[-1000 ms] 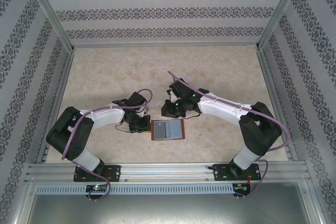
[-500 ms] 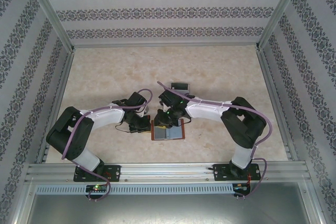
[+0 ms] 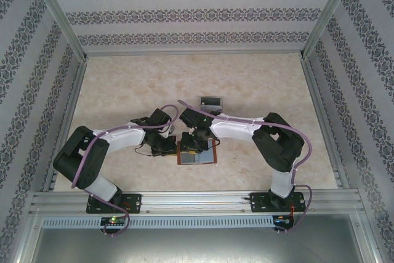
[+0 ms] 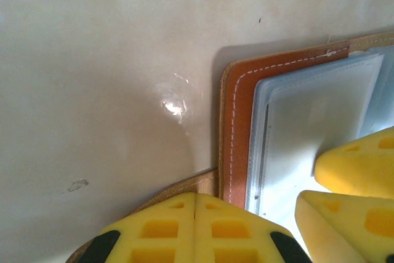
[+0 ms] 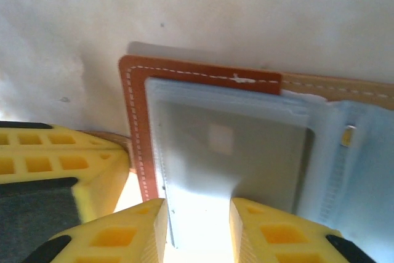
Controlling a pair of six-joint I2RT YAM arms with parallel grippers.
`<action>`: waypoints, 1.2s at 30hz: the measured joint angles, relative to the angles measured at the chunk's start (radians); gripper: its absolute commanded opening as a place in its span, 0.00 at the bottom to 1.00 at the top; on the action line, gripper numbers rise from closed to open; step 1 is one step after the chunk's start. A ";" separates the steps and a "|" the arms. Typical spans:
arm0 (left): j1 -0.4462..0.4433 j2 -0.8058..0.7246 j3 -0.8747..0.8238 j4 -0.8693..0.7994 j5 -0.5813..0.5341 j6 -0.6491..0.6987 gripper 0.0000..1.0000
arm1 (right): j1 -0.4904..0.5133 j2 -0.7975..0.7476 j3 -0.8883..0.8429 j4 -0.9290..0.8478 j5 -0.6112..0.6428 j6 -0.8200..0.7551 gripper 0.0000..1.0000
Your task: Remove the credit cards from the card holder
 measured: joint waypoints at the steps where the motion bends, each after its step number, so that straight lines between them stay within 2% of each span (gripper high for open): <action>1: 0.000 -0.002 -0.002 0.003 0.000 0.000 0.04 | 0.001 0.000 0.003 -0.014 0.010 -0.002 0.35; 19: 0.000 -0.011 -0.013 0.017 0.000 0.000 0.04 | 0.032 0.019 0.097 -0.201 0.162 -0.043 0.53; 36: 0.000 -0.011 -0.013 0.018 0.000 0.000 0.04 | 0.040 0.048 0.143 -0.310 0.244 -0.058 0.56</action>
